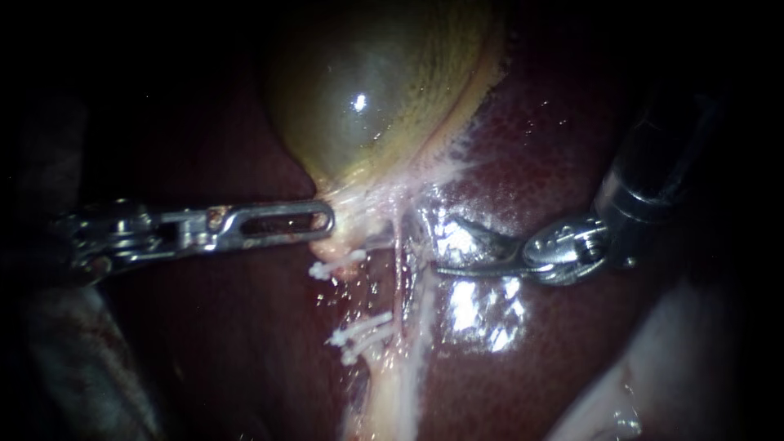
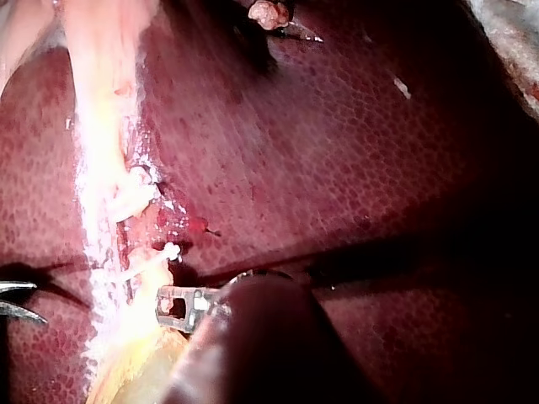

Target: Go back from the cut left tube

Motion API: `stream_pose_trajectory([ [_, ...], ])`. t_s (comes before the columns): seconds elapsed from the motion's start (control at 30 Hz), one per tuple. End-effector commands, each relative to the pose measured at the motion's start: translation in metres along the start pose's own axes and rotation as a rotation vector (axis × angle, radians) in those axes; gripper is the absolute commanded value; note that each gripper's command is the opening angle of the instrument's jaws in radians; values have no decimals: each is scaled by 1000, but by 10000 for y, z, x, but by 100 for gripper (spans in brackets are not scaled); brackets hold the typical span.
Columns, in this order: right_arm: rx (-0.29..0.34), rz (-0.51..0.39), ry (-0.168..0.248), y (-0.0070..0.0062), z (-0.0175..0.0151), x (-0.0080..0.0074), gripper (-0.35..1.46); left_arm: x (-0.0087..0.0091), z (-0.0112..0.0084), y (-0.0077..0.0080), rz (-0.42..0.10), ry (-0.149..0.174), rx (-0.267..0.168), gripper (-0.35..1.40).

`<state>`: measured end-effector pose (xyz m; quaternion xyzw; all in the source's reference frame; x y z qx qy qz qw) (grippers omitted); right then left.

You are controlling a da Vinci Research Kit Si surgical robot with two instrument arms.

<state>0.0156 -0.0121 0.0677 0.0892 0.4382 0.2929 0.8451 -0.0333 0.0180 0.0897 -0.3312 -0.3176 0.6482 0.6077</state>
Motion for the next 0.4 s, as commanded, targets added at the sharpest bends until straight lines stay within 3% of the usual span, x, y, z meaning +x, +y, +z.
stream_pose_trajectory([
  [0.03,0,0,0,0,1,-1,123,-1,3,1,0,1,1,-35],
  [0.4,-1,0,1,-1,3,-2,123,-1,11,5,-2,3,-2,-35],
])
